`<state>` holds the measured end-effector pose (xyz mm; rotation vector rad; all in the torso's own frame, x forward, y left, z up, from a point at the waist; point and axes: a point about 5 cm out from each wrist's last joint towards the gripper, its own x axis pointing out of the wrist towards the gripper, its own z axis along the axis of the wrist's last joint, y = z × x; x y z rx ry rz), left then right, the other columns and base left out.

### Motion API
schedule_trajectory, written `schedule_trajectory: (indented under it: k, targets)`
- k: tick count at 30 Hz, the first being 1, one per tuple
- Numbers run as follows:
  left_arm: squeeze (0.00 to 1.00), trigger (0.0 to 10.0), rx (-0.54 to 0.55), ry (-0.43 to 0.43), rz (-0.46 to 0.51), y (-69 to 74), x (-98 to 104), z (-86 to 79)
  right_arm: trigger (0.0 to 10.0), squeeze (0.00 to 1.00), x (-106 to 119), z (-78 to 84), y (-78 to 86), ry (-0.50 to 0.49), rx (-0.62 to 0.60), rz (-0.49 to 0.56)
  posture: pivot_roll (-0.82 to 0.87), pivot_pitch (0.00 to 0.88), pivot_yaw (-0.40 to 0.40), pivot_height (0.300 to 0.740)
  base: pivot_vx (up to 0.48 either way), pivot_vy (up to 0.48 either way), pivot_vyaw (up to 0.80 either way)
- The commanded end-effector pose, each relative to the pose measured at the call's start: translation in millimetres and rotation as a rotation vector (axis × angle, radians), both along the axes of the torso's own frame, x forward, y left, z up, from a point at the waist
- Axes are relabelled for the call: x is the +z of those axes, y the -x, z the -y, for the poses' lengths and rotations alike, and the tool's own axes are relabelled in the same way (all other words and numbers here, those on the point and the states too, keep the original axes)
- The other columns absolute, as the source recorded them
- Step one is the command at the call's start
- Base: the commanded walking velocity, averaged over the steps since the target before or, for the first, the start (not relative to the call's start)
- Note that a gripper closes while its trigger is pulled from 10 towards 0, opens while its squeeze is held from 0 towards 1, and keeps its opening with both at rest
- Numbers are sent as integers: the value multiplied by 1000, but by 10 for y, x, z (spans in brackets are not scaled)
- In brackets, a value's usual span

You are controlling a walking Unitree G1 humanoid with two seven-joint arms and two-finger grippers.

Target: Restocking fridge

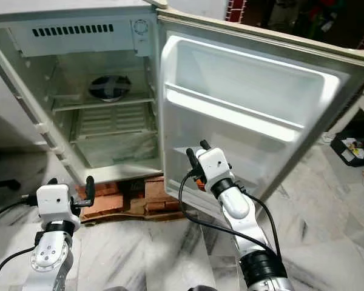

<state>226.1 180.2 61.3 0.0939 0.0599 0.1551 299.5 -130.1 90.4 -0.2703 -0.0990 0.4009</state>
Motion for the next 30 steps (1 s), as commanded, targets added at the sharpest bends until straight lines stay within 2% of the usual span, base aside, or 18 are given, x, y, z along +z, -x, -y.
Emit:
schedule_trajectory:
  k: [1,14,21,30]
  targets:
    - [0,10000,-1,-5,-5,2,3,-11,10000,0,73,-7,-30,-11,-3,36,0,57,-9,740,266,0,0]
    - [0,10000,-15,10,-16,22,-21,51,10000,0,29,-1,3,-5,-6,22,-8,63,-2,740,19,0,0]
    - [0,10000,-17,1,-24,8,-31,52,10000,0,-93,38,9,40,-32,-42,-10,64,4,740,0,0,0]
    - [0,10000,-17,2,-25,-6,-34,48,10000,0,-159,73,6,36,-58,-82,-12,64,7,740,0,0,0]
